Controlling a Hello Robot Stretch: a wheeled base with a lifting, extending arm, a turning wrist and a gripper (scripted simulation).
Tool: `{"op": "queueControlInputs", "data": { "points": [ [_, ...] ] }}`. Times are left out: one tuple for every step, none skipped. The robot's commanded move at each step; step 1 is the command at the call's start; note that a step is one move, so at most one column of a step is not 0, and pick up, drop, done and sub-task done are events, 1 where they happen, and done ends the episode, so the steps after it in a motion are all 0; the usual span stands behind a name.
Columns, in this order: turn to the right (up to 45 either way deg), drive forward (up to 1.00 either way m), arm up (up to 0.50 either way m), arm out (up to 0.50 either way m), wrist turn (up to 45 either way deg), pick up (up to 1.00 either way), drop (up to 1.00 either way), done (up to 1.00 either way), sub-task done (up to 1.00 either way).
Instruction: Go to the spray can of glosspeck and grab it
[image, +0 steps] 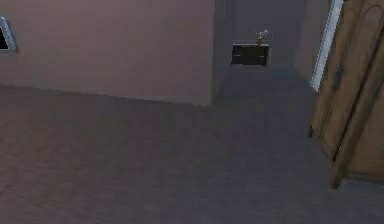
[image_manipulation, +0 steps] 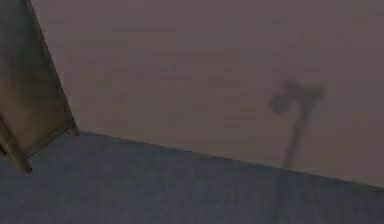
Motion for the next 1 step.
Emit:
{"op": "queueControlInputs", "data": {
  "points": [
    [-45.0,0.0,0.0,0.0,0.0,0.0,0.0,0.0,0.0]
  ]
}}
